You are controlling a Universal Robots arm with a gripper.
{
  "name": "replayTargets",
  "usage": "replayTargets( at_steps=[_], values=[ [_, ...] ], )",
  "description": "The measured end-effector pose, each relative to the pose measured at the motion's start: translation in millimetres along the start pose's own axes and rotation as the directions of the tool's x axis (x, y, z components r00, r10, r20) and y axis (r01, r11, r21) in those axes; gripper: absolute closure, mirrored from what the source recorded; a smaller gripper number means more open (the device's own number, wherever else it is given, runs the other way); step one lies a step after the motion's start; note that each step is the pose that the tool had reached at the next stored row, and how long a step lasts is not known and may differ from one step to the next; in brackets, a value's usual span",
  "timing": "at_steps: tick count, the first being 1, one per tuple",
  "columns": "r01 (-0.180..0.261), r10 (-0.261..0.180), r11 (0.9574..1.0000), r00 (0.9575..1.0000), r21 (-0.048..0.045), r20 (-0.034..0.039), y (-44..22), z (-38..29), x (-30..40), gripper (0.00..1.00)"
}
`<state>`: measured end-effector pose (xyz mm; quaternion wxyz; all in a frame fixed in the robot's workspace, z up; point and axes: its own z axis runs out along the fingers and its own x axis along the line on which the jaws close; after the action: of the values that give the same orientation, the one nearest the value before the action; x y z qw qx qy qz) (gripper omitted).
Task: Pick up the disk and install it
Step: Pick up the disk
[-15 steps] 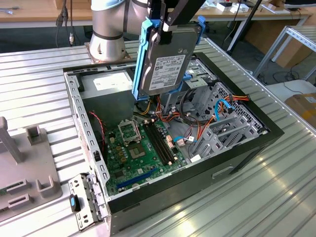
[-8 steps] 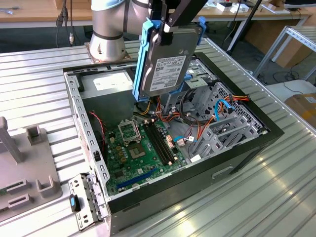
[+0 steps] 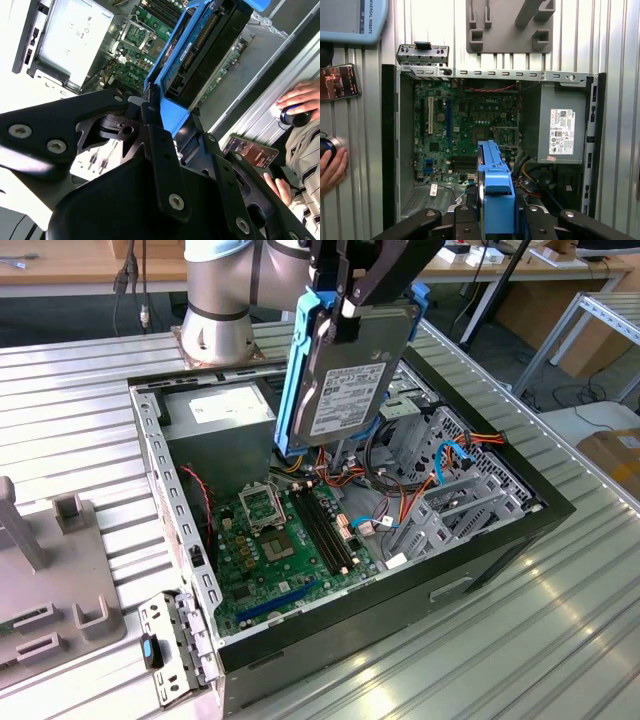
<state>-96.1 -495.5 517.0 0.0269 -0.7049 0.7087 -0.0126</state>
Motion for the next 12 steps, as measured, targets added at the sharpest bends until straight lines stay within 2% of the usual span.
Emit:
replayTargets(
  at_steps=[9, 10, 12],
  values=[
    [0.0, 0.0, 1.0, 1.0, 0.0, -0.0004, -0.1, -0.1, 6.2, 0.63],
    [0.0, 0.0, 1.0, 1.0, 0.0001, -0.0013, -0.2, 0.0, 7.2, 0.63],
    [0.001, -0.001, 1.0, 1.0, 0.0, -0.0091, -0.4, 0.0, 11.9, 0.63]
  ],
)
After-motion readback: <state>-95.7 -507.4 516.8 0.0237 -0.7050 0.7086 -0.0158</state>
